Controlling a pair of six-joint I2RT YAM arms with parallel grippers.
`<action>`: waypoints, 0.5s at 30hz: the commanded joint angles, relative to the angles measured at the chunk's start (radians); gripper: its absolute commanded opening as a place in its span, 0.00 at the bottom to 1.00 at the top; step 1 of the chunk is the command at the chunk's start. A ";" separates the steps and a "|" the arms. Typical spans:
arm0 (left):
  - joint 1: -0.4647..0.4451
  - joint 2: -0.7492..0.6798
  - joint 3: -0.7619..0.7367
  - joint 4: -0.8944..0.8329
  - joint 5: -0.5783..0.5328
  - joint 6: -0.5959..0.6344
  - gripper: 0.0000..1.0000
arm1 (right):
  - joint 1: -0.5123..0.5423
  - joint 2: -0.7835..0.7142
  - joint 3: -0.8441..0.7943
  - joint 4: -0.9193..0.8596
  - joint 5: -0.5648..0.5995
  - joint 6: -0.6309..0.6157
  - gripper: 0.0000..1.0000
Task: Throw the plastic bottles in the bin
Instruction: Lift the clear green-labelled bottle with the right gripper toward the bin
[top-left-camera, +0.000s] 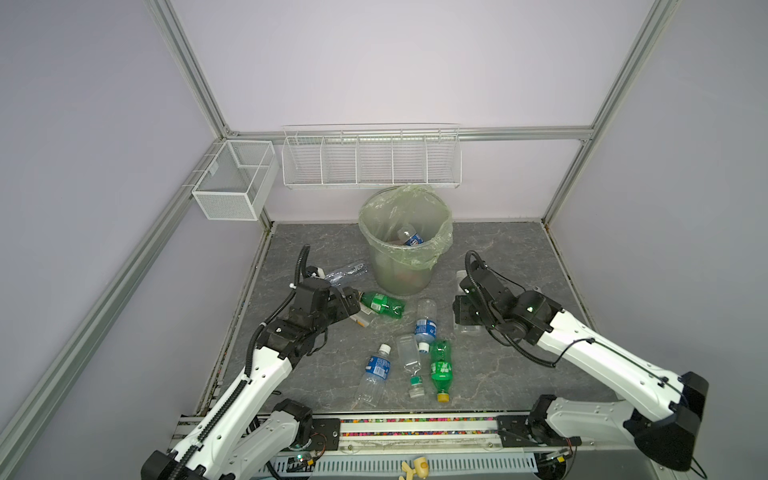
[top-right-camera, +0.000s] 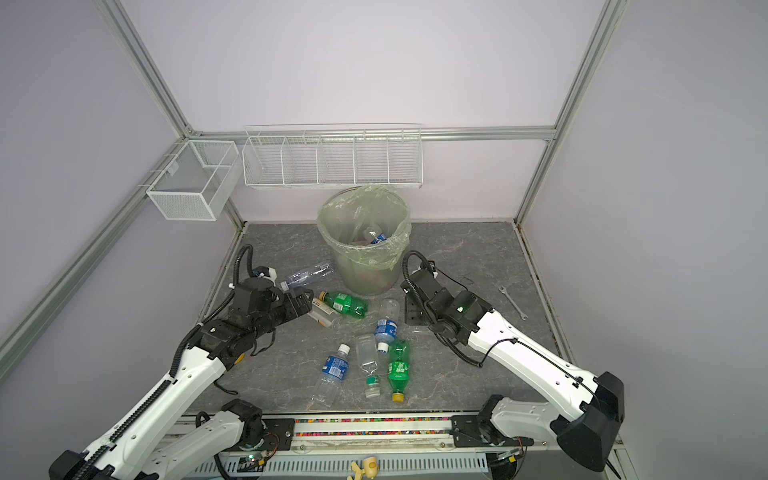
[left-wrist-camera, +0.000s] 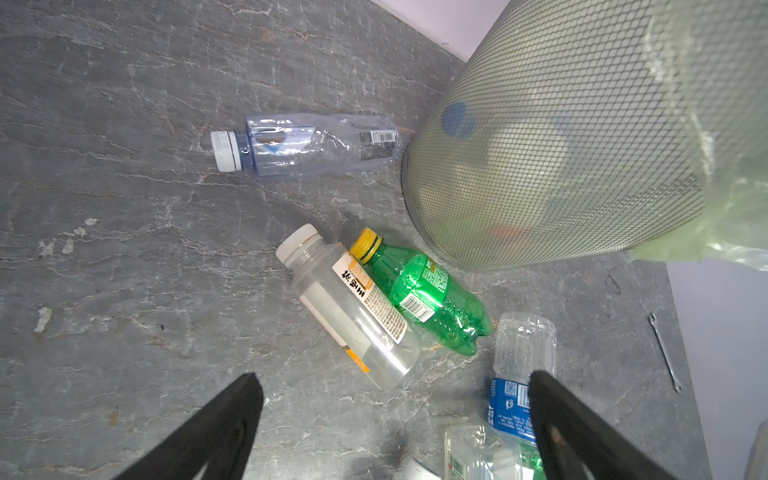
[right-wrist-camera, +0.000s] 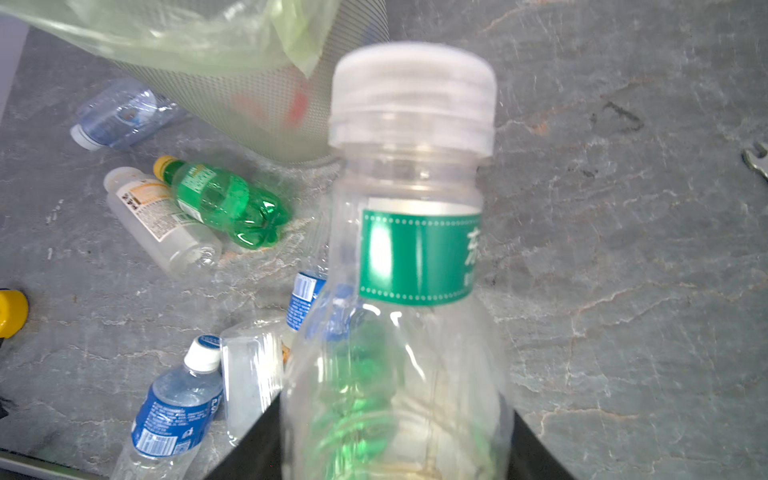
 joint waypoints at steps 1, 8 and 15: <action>0.005 0.004 0.005 0.017 0.013 -0.022 0.99 | -0.008 0.028 0.043 0.039 -0.019 -0.046 0.59; 0.005 0.003 0.023 0.045 0.020 -0.026 0.99 | -0.013 0.092 0.156 0.045 -0.034 -0.092 0.59; 0.004 0.036 0.043 0.044 0.023 -0.008 0.99 | -0.014 0.100 0.223 0.087 -0.002 -0.115 0.59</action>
